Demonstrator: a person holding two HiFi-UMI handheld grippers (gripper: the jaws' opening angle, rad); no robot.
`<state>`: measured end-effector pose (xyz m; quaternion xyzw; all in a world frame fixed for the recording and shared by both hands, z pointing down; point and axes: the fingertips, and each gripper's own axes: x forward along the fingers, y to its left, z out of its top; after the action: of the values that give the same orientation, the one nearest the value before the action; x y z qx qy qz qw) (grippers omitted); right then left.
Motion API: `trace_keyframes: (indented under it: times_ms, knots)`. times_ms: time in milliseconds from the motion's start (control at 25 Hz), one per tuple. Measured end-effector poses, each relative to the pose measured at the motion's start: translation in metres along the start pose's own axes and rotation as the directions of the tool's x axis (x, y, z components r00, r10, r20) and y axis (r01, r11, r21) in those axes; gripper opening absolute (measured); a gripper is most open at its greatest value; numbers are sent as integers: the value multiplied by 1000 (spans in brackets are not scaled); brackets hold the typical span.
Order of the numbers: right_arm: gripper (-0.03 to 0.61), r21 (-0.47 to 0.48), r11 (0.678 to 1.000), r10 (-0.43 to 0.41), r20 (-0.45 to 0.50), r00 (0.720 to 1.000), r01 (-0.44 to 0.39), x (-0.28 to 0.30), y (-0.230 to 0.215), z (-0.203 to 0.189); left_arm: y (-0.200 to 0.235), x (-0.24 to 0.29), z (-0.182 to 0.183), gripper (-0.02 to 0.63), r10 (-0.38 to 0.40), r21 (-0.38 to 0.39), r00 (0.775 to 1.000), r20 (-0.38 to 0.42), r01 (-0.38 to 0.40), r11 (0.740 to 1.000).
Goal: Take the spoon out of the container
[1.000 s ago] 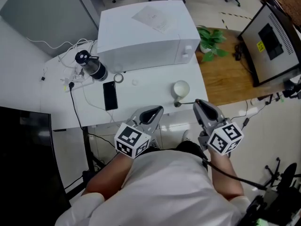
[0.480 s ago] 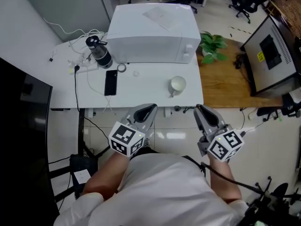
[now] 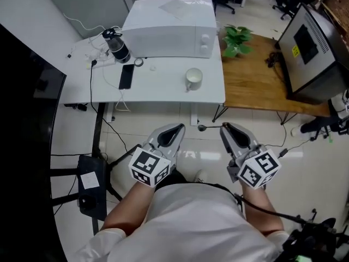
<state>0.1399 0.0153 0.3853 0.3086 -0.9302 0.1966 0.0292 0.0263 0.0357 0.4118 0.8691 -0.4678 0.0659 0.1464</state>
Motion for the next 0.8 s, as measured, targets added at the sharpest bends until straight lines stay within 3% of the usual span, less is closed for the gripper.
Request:
trace_keyframes:
  times_ms: [240,440,800]
  knots:
    - [57,6,1000,15,6,1000,-16,-30,15,-14,-27,-24,-14,5,19,33,999,-29,-18,999]
    - [57,3,1000,-14,5,1000,14,-36,27,-21,-32,-35,-19,5,-22,18,999,-40,22,1000]
    - [57,26,996,-85,7,996,85,-10,50,-36,-9,-60,-25,5,-82,6,995,-50,82,997]
